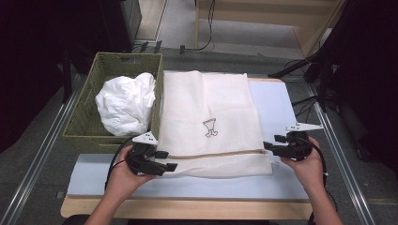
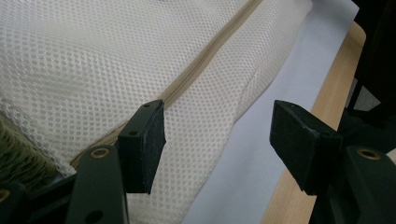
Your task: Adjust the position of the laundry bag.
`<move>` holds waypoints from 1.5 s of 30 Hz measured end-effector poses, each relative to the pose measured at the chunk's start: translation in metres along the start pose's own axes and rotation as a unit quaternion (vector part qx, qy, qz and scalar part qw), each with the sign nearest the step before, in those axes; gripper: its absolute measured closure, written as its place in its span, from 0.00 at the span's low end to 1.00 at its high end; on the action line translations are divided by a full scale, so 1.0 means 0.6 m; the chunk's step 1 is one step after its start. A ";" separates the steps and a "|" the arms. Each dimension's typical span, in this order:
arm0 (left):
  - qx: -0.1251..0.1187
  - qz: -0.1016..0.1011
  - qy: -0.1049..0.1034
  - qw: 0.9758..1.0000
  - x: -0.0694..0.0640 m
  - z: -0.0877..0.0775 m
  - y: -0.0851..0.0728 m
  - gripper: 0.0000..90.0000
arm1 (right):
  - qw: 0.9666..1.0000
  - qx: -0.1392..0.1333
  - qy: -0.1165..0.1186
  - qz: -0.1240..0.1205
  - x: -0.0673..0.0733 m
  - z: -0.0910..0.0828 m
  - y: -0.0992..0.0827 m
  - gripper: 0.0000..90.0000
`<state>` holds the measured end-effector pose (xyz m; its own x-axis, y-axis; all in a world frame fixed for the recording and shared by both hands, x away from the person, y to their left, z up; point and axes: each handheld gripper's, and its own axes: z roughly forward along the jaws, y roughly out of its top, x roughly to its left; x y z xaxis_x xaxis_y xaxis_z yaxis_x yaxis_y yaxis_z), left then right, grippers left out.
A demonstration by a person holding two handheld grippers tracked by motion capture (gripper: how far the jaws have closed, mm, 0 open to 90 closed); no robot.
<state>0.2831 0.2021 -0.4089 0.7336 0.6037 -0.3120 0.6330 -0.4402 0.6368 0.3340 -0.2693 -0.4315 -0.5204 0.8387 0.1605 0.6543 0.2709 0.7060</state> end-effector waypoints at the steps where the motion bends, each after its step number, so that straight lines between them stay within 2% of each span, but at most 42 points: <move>1: 0.000 0.000 0.001 1.000 0.000 0.000 0.000 0.40 | 1.000 0.000 0.002 -0.001 0.000 0.000 0.000 0.44; 4: 0.001 -0.005 0.000 1.000 -0.001 0.001 0.000 0.40 | 1.000 0.002 0.006 0.003 -0.002 0.002 0.000 0.45; 6: -0.002 -0.013 -0.013 1.000 -0.002 0.002 0.002 0.41 | 1.000 0.002 0.008 0.006 -0.004 0.004 0.001 0.45; 7: -0.002 -0.013 -0.013 1.000 -0.002 0.002 0.002 0.41 | 1.000 0.002 0.009 0.007 -0.004 0.005 0.001 0.45; 8: -0.003 -0.010 -0.016 1.000 -0.003 0.003 0.002 0.41 | 1.000 0.003 0.009 0.009 -0.005 0.006 0.001 0.45; 9: 0.004 -0.002 -0.010 1.000 -0.008 0.006 0.002 0.41 | 1.000 0.005 0.010 0.010 -0.004 0.008 0.001 0.45; 12: 0.012 0.005 -0.008 1.000 -0.011 0.011 0.002 0.40 | 1.000 0.003 0.013 0.009 -0.004 0.008 0.002 0.46; 16: 0.013 0.006 -0.018 1.000 -0.013 0.014 0.006 0.41 | 1.000 0.006 0.014 0.015 -0.001 0.004 -0.001 0.47; 19: 0.017 0.008 -0.018 1.000 -0.013 0.017 0.008 0.42 | 1.000 0.003 0.009 0.018 -0.001 0.000 -0.004 0.47; 25: 0.020 0.020 -0.026 0.999 -0.011 0.025 0.017 0.42 | 1.000 0.009 0.008 0.021 -0.002 -0.004 -0.012 0.47; 28: 0.022 0.018 -0.025 0.999 -0.009 0.029 0.022 0.41 | 1.000 0.009 0.008 0.024 -0.001 -0.007 -0.015 0.47; 38: 0.032 0.029 -0.026 0.999 -0.013 0.036 0.024 0.41 | 1.000 0.009 0.009 0.029 -0.001 -0.013 -0.020 0.46; 45: 0.031 0.023 -0.022 0.999 -0.010 0.032 0.020 0.41 | 1.000 0.007 0.007 0.022 0.007 -0.013 -0.018 0.47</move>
<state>0.2909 0.1804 -0.4126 0.7713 0.5527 -0.3157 0.6121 -0.5079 0.6061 0.3208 -0.2724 -0.4329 -0.4982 0.8432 0.2018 0.6848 0.2400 0.6881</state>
